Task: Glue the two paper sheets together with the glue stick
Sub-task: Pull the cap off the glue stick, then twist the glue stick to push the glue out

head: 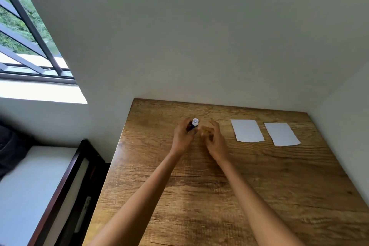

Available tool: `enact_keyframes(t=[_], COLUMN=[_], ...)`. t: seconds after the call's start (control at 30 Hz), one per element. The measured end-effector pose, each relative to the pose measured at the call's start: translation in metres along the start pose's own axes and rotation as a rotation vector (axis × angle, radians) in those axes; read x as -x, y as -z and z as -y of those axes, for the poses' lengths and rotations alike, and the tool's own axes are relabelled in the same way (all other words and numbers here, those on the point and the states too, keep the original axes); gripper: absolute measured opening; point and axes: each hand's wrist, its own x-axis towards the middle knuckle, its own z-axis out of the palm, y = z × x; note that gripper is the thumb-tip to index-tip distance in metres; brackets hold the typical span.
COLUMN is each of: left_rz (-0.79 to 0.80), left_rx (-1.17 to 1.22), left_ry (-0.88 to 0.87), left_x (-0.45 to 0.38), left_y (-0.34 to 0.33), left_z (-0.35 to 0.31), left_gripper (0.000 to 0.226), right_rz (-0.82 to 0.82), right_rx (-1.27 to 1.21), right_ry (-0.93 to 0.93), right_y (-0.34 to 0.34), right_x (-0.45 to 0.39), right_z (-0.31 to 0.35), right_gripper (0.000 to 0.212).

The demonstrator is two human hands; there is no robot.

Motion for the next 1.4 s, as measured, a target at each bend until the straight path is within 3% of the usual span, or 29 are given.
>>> enact_keyframes(t=[0.3, 0.5, 0.6, 0.73, 0.83, 1.0, 1.23, 1.4], left_rz=[0.015, 0.036, 0.056, 0.119, 0.111, 0.092, 0.113, 0.124], left_rx=[0.055, 0.060, 0.105, 0.158, 0.281, 0.414, 0.416, 0.328], left_ry=[-0.003, -0.030, -0.021, -0.050, -0.046, -0.106, -0.105, -0.174], left_x=[-0.004, -0.005, -0.006, -0.011, -0.014, -0.023, -0.023, -0.020], left_y=[-0.004, -0.004, -0.004, -0.002, -0.002, 0.001, 0.001, -0.001], left_z=[-0.001, -0.013, -0.025, -0.046, -0.068, -0.103, -0.126, -0.128], left_gripper=[0.017, 0.016, 0.013, 0.010, 0.016, 0.021, 0.011, 0.014], right_rz=[-0.034, 0.003, -0.097, -0.245, -0.114, 0.026, 0.126, 0.166], right_rx=[0.154, 0.093, -0.052, -0.258, -0.690, -1.295, -1.348, -1.439], right_ry=[0.047, -0.029, -0.039, -0.017, -0.146, -0.123, -0.035, -0.065], right_y=[0.000, 0.006, 0.011, 0.020, 0.025, 0.033, 0.041, 0.048], right_x=[0.003, 0.006, 0.009, 0.004, -0.002, -0.003, -0.005, -0.006], right_z=[-0.016, -0.015, -0.009, 0.021, 0.048, 0.065, 0.088, 0.081], right_gripper=[0.028, 0.039, 0.049, 0.019, 0.020, 0.022, 0.034, 0.030])
